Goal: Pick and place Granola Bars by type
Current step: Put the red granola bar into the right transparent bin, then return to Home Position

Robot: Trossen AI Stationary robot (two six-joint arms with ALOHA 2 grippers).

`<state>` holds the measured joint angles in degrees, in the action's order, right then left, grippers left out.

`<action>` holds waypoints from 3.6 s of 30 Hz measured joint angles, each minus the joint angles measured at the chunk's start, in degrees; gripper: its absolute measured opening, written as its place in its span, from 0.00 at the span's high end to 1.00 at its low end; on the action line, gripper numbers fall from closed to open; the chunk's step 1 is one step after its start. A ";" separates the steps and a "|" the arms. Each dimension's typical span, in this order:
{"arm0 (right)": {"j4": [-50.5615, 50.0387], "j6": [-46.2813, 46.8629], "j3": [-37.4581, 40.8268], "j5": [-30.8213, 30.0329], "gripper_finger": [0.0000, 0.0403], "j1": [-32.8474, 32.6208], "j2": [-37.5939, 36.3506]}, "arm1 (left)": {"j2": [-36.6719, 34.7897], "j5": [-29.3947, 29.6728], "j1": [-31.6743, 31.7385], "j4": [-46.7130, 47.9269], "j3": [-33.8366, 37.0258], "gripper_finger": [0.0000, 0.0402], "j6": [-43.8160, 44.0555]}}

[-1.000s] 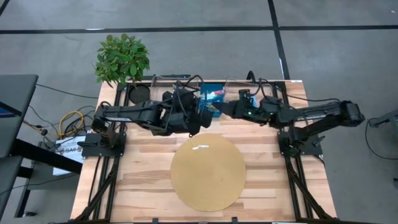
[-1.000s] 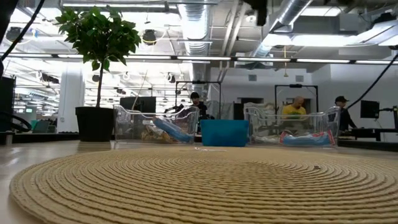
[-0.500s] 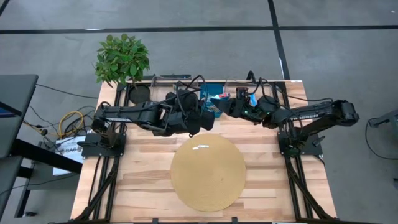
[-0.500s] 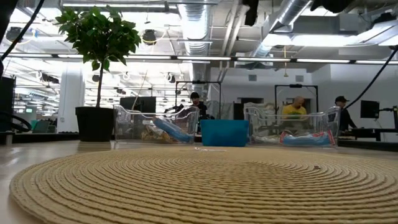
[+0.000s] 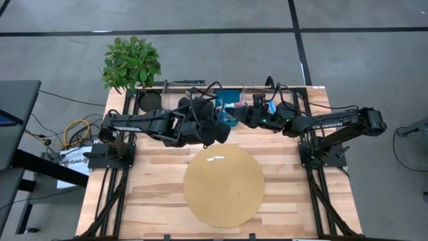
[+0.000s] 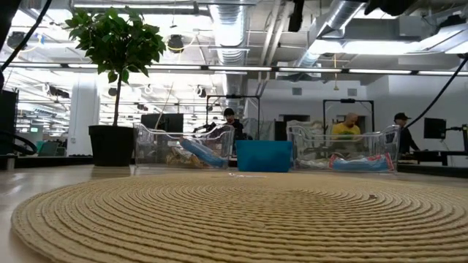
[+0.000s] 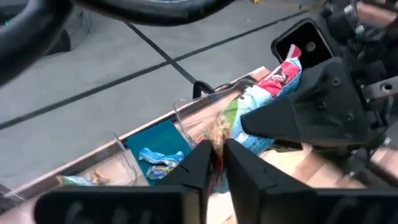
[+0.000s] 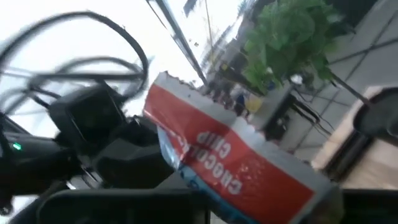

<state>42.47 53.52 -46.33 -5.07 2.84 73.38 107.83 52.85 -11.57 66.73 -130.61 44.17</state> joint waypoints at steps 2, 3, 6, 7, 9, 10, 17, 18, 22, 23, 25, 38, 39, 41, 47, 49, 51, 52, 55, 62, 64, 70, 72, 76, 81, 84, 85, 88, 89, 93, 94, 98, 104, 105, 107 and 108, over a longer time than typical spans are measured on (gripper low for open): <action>-2.20 -0.05 0.00 0.98 0.92 0.01 -0.04 | 0.02 0.08 0.29 0.97 0.00 0.84 -0.55; -3.17 -0.33 0.00 1.63 0.93 -0.04 -0.01 | 0.02 0.14 0.50 1.72 0.00 0.81 -0.58; -7.34 -1.56 0.00 4.53 0.95 0.02 -0.76 | 0.02 0.31 1.34 5.80 0.00 0.68 -0.58; -9.83 -1.64 -0.04 5.50 0.96 0.30 -1.25 | 0.02 0.29 1.57 7.49 0.00 0.64 -0.57; -18.11 -1.69 -0.04 7.12 0.96 1.21 -2.73 | 0.02 0.26 1.90 10.61 0.00 0.57 0.12; -22.97 -1.80 -0.04 7.57 0.96 1.95 -3.69 | 0.02 -0.22 1.98 11.59 0.00 0.55 0.91; -56.03 -9.49 -0.02 4.75 0.94 9.82 -11.22 | 0.02 -10.10 2.34 12.88 0.00 0.49 0.09; -59.54 -10.54 -0.02 3.98 0.95 11.26 -12.26 | 0.02 -11.81 2.55 12.86 0.00 0.50 -0.80; -71.50 -14.23 -0.02 -0.26 0.96 17.21 -15.33 | 0.02 -15.17 4.05 11.97 0.00 0.53 -5.27; -74.10 -14.78 -0.02 -1.75 0.96 18.57 -15.84 | 0.02 -15.42 4.37 10.89 0.01 0.54 -6.75; -78.07 -15.17 -0.02 -4.79 0.93 21.04 -16.49 | 0.02 -16.90 4.91 8.12 0.00 0.55 -10.28; -82.12 -18.39 0.00 -8.37 0.88 31.44 -13.19 | 0.02 -24.53 8.34 -3.99 2.12 0.57 -18.83; -82.08 -19.33 0.00 -8.05 0.87 31.44 -13.08 | 0.07 -24.84 8.34 -3.67 2.30 0.57 -18.79; -82.00 -20.94 0.00 -7.40 0.82 31.44 -13.04 | 0.15 -25.01 8.34 -3.00 2.35 0.57 -18.75; -81.34 -21.07 0.00 -7.11 0.63 30.75 -14.39 | 0.09 -25.28 8.21 -2.77 2.34 0.57 -18.54; -80.78 -21.14 0.00 -7.59 0.57 29.25 -15.99 | 0.09 -25.26 8.07 -2.55 2.34 0.57 -18.52; -80.12 -22.82 0.00 -8.33 0.52 27.21 -18.26 | 0.09 -25.26 7.79 -1.98 2.34 0.57 -18.52; -79.40 -24.62 0.15 -8.72 0.50 25.92 -19.73 | 0.09 -25.30 7.63 -1.65 2.34 0.57 -18.52; -75.22 -27.07 3.08 -8.80 0.45 22.15 -25.15 | 0.09 -25.30 7.06 -0.46 2.34 0.57 -18.50; -61.93 -25.28 15.25 -3.30 0.42 15.35 -38.58 | 0.09 -25.37 6.68 -0.01 2.51 0.57 -17.91; -57.89 -25.04 18.73 0.10 0.43 13.31 -42.59 | 0.09 -25.39 6.68 0.02 2.51 0.57 -17.69; -48.38 -21.10 27.25 2.64 0.44 5.42 -54.36 | 0.09 -25.70 6.68 0.78 2.54 0.57 -16.17; -45.93 -20.52 29.54 2.62 0.44 2.30 -58.04 | 0.09 -25.84 6.68 1.41 2.54 0.57 -15.17; -40.13 -21.87 33.51 1.27 0.45 -4.20 -63.44 | 0.09 -26.63 6.68 2.65 2.56 0.57 -13.68; -34.85 -26.65 37.00 -5.14 0.47 -11.58 -66.38 | 0.09 -26.68 6.68 4.06 2.58 0.57 -11.81; -31.61 -28.83 38.75 -6.28 0.49 -14.54 -66.48 | 0.09 -26.68 6.68 4.86 2.58 0.57 -11.18; -30.06 -29.71 39.42 -6.19 0.49 -15.35 -66.52 | 0.09 -26.68 6.68 4.90 2.58 0.57 -11.16; -26.27 -32.09 42.05 -5.55 0.51 -17.20 -66.50 | 0.09 -26.68 6.68 4.97 2.58 0.57 -11.11; -25.86 -32.62 42.81 -5.51 0.51 -17.64 -66.50 | 0.09 -26.68 6.68 4.99 2.58 0.57 -11.11; -22.19 -34.53 45.88 -4.68 0.52 -18.54 -66.48 | 0.09 -26.64 6.61 5.01 2.58 0.57 -11.14; -22.47 -35.15 45.88 -3.93 0.52 -18.61 -66.50 | 0.09 -26.64 6.57 5.02 2.58 0.57 -11.18; -26.64 -37.49 45.88 -1.99 0.53 -18.48 -66.62 | 0.09 -26.64 6.57 5.14 2.58 0.57 -11.66; -38.35 -39.04 45.88 0.65 0.57 -18.48 -68.12 | 0.09 -26.70 6.51 7.01 2.58 0.57 -12.07; -39.95 -39.04 45.88 0.65 0.58 -18.46 -68.44 | 0.09 -26.70 6.51 7.39 2.58 0.57 -12.07; -41.00 -39.44 45.85 0.73 0.61 -18.47 -68.63 | 0.09 -26.72 6.51 7.72 2.58 0.57 -12.60; -41.41 -39.81 45.69 0.67 0.62 -18.48 -68.58 | 0.09 -26.72 6.51 7.64 2.58 0.57 -13.14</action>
<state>1.06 13.72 -0.64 -4.40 -15.64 4.80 107.92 26.13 -5.06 74.37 -128.03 31.03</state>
